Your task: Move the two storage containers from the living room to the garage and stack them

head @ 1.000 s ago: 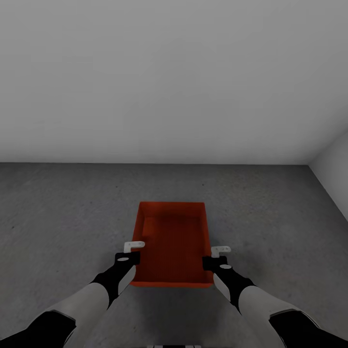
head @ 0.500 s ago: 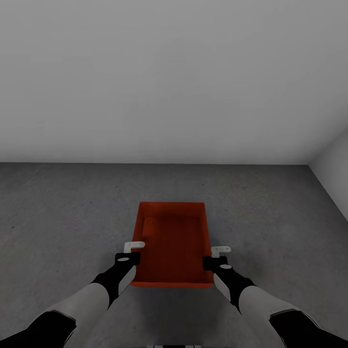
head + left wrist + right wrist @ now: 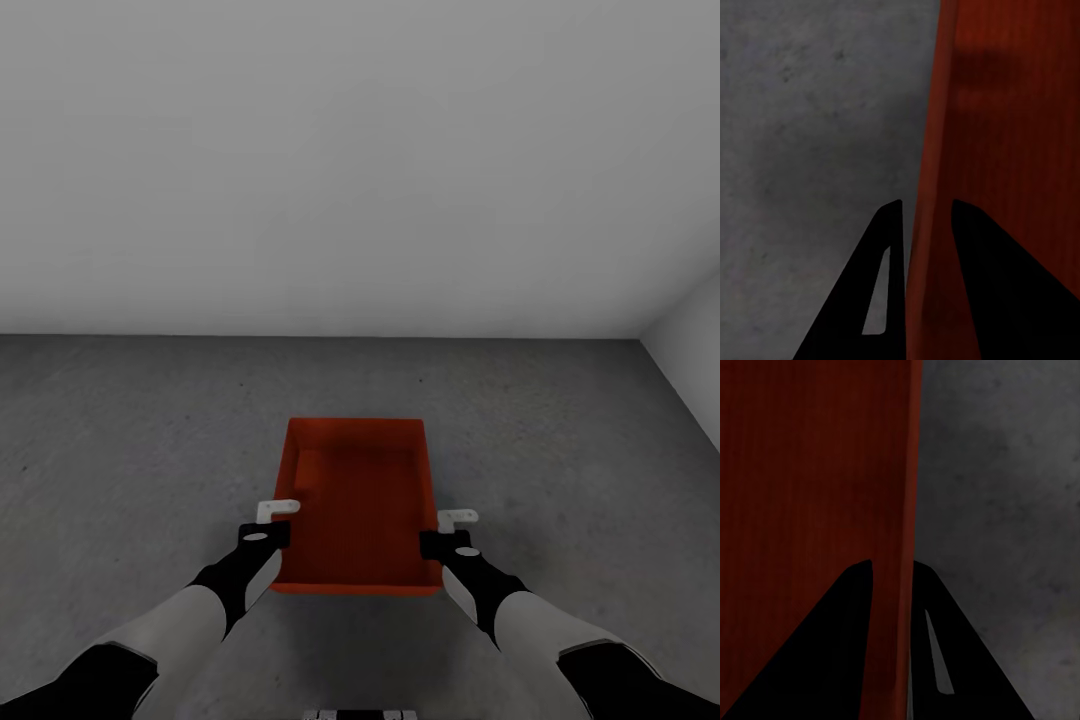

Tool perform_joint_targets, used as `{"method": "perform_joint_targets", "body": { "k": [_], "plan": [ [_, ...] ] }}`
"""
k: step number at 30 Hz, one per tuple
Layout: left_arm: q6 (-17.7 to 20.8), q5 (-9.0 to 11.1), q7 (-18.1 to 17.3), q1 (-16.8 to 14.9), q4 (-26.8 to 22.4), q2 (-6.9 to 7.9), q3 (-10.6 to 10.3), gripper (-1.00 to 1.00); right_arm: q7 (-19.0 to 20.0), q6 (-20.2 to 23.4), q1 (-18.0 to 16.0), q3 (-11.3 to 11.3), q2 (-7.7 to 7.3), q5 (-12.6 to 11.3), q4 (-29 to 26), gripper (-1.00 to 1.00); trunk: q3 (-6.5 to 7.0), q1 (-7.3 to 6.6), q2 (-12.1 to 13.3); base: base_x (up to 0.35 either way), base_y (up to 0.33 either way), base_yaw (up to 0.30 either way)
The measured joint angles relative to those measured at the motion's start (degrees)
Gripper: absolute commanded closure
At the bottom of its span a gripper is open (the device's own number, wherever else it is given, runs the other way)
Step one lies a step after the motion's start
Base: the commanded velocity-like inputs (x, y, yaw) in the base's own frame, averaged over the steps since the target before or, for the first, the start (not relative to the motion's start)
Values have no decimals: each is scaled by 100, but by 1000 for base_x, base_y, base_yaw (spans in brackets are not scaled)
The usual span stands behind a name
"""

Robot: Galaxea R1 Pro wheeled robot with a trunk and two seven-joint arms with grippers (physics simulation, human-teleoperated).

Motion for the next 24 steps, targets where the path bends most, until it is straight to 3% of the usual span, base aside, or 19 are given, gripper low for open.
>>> {"method": "perform_joint_targets", "body": {
  "k": [24],
  "plan": [
    [-1,12,-1,-1,18,1,1,100,-16,22,0,25,4,-8,-3,100,-18,23,-42,0,0,0]
  ]
}}
